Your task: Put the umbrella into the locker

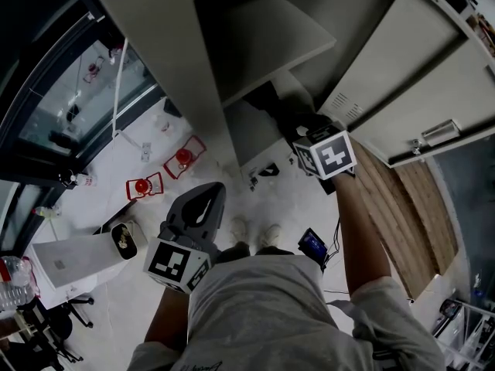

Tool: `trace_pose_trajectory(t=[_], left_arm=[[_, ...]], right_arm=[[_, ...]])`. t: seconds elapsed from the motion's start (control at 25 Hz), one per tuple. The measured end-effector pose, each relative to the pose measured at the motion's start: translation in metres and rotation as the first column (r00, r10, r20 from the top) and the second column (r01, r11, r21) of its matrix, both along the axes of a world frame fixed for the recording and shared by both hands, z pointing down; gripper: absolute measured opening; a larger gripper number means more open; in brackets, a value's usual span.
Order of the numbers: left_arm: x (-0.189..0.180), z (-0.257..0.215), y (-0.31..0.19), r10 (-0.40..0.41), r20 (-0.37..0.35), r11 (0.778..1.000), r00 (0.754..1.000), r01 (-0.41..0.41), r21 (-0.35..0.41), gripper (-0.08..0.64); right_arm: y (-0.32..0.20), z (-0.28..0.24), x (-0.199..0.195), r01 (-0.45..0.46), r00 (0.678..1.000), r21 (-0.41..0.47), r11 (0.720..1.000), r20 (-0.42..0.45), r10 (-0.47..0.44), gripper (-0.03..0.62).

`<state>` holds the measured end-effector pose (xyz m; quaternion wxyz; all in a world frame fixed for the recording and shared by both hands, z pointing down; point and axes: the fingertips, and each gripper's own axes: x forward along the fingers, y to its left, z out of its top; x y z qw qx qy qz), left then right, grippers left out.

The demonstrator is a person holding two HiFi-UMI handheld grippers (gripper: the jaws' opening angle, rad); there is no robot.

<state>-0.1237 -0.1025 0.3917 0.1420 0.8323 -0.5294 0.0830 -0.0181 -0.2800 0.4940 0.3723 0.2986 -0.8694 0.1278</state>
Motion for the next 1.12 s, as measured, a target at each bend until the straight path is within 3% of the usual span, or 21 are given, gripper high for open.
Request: trace_pose_trajectory(t=[1.12], left_arm=[[0.016, -0.004, 0.006, 0.036, -0.004, 0.999, 0.999, -0.036, 0.007, 0.015]], right_arm=[[0.025, -0.005, 0.015, -0.011, 0.999, -0.009, 1.0, 0.038, 0.012, 0.216]])
